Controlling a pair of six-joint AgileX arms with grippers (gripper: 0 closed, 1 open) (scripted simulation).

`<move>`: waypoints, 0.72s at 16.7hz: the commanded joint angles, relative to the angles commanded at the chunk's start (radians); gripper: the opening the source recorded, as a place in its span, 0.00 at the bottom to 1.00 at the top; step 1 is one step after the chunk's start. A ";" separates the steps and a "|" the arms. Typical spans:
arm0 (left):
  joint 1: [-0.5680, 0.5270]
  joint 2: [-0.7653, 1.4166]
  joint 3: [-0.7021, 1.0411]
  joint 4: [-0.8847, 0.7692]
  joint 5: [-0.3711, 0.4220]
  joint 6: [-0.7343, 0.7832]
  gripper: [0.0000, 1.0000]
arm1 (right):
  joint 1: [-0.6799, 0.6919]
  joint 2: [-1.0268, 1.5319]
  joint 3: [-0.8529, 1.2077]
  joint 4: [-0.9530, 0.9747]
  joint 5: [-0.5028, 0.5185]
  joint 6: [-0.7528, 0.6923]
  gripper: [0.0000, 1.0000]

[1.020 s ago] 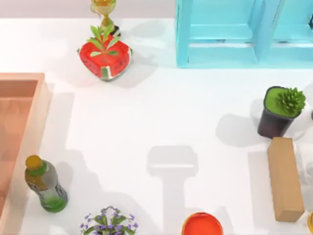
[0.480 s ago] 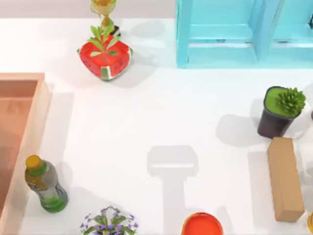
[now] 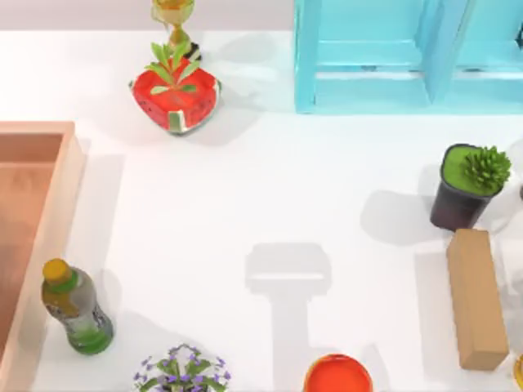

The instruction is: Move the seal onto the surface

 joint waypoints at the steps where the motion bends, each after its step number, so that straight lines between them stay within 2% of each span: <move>1: 0.000 0.000 0.000 0.000 0.000 0.000 0.55 | 0.000 0.000 0.000 0.000 0.000 0.000 1.00; 8: 0.000 0.000 0.000 0.000 0.000 0.000 0.02 | 0.000 0.000 0.000 0.000 0.000 0.000 1.00; 12: 0.000 0.000 0.000 0.000 0.000 0.000 0.00 | 0.000 0.000 0.000 0.000 0.000 0.000 1.00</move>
